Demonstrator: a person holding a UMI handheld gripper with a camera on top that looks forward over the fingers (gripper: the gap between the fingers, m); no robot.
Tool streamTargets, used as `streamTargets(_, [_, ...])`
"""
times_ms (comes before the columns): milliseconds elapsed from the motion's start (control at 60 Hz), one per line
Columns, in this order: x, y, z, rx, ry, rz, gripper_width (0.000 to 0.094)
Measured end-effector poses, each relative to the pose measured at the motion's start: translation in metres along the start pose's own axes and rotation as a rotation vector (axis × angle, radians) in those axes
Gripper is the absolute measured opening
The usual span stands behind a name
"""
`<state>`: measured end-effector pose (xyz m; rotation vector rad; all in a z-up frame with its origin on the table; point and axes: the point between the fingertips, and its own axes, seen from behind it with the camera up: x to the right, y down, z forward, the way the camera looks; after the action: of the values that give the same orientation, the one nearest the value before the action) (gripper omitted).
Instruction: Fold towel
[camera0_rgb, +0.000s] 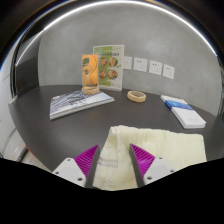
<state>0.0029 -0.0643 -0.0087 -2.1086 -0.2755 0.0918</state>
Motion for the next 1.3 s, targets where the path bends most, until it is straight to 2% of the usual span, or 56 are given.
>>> streamTargets(17, [0.003, 0.000, 0.000, 0.001, 0.008, 0.003, 0.0607])
streamTargets(50, [0.010, 0.000, 0.003, 0.004, 0.027, 0.007, 0.0486])
streamTargets(67, [0.013, 0.000, 0.002, 0.007, 0.033, 0.012, 0.0464])
streamTargets(133, [0.027, 0.001, 0.002, 0.023, 0.080, 0.018, 0.0077])
streamTargets(167, [0.027, -0.001, 0.003, 0.037, 0.083, 0.037, 0.0047])
streamTargets(383, [0.028, -0.009, -0.004, 0.066, 0.001, 0.070, 0.0015])
streamTargets(533, [0.073, -0.039, -0.036, 0.124, 0.006, 0.107, 0.0013])
streamTargets(700, [0.180, -0.055, -0.072, 0.181, 0.120, 0.166, 0.0014])
streamTargets(833, [0.256, -0.024, -0.078, 0.127, 0.205, 0.177, 0.0020])
streamTargets(967, [0.281, 0.006, -0.067, 0.070, 0.144, 0.222, 0.0034])
streamTargets(1083, [0.296, 0.023, -0.060, 0.041, 0.180, 0.195, 0.0038])
streamTargets(1133, [0.296, 0.025, -0.059, 0.038, 0.187, 0.194, 0.0094])
streamTargets(1167, [0.296, 0.026, -0.063, 0.032, 0.189, 0.195, 0.0185])
streamTargets(1183, [0.296, 0.027, -0.064, 0.030, 0.192, 0.195, 0.0309])
streamTargets(1300, [0.309, 0.025, -0.088, 0.028, 0.296, 0.144, 0.0854])
